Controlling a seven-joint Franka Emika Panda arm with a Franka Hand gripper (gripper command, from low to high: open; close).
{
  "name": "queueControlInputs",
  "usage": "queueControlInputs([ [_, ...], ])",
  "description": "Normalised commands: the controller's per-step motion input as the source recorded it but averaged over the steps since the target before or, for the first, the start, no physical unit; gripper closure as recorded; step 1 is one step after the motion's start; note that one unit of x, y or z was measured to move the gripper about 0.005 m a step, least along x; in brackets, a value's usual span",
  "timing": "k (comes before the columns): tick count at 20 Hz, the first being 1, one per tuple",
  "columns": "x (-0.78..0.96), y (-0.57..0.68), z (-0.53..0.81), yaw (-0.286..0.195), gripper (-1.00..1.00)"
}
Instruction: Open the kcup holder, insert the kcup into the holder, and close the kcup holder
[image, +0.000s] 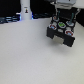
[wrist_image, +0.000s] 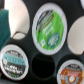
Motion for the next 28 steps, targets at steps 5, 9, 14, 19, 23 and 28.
queueControlInputs([
  [5,0.74,-0.47,0.19,-0.004,-1.00],
  [9,0.82,-0.39,0.14,-0.003,-1.00],
  [14,0.85,-0.27,0.01,-0.011,-1.00],
  [19,0.51,-0.19,-0.20,0.010,-1.00],
  [23,0.05,0.05,-0.26,0.112,-1.00],
  [28,-0.04,0.11,-0.17,0.247,-1.00],
])
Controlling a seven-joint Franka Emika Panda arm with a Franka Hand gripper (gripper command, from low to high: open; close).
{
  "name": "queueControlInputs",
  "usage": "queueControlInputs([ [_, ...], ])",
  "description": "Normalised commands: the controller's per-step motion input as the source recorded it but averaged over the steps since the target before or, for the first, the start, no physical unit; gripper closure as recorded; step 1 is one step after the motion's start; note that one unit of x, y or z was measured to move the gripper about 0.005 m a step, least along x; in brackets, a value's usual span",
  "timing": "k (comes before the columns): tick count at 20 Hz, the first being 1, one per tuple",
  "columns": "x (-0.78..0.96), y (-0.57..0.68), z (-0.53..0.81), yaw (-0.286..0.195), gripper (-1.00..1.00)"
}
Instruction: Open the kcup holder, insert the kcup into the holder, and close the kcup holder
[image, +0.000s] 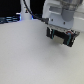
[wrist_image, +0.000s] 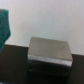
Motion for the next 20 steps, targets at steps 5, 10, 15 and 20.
queueControlInputs([
  [5,-0.11,0.13,-0.15,0.250,-1.00],
  [10,-0.25,0.27,-0.12,0.198,-1.00],
  [15,-0.30,0.45,-0.06,0.133,-1.00],
  [20,-0.37,0.46,-0.01,0.088,-1.00],
])
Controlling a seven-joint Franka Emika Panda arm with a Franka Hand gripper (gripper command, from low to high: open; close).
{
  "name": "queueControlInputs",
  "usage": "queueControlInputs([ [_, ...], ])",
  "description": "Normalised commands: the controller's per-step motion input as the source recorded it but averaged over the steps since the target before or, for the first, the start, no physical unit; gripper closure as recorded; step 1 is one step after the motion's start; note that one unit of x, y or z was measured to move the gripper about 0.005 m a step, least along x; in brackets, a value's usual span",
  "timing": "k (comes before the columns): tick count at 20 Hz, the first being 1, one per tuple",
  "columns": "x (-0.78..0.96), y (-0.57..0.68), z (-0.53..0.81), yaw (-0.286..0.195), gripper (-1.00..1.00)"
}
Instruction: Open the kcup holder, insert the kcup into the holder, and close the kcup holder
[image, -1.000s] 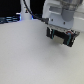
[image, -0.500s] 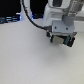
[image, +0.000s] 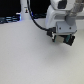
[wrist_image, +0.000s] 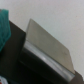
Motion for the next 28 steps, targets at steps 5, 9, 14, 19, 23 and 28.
queueControlInputs([
  [5,-0.40,0.48,0.00,0.088,-1.00],
  [9,-0.61,0.53,0.00,0.073,-1.00],
  [14,-0.71,0.66,0.01,0.018,-1.00],
  [19,-0.79,0.63,-0.01,0.017,-1.00],
  [23,-0.85,0.60,-0.04,0.013,-1.00],
  [28,-0.92,0.54,-0.02,0.010,-1.00],
])
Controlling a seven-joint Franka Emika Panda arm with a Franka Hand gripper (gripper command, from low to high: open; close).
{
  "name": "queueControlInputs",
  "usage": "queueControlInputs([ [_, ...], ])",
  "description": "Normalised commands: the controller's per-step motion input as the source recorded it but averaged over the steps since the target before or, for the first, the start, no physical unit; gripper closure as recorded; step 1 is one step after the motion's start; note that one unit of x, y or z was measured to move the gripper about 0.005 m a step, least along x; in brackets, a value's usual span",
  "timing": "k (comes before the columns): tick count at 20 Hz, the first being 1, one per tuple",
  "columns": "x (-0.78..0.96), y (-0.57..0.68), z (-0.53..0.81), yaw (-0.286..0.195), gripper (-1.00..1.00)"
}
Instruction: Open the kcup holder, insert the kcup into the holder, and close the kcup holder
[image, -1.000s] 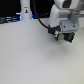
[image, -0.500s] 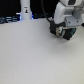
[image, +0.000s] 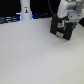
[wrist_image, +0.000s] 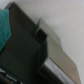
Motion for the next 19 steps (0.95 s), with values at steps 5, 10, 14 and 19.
queueControlInputs([
  [5,-0.91,0.46,0.04,0.012,-1.00],
  [10,0.09,0.13,0.78,-0.002,-1.00],
  [14,0.23,0.04,0.23,-0.034,-1.00],
  [19,0.02,0.00,0.00,-0.001,-1.00],
])
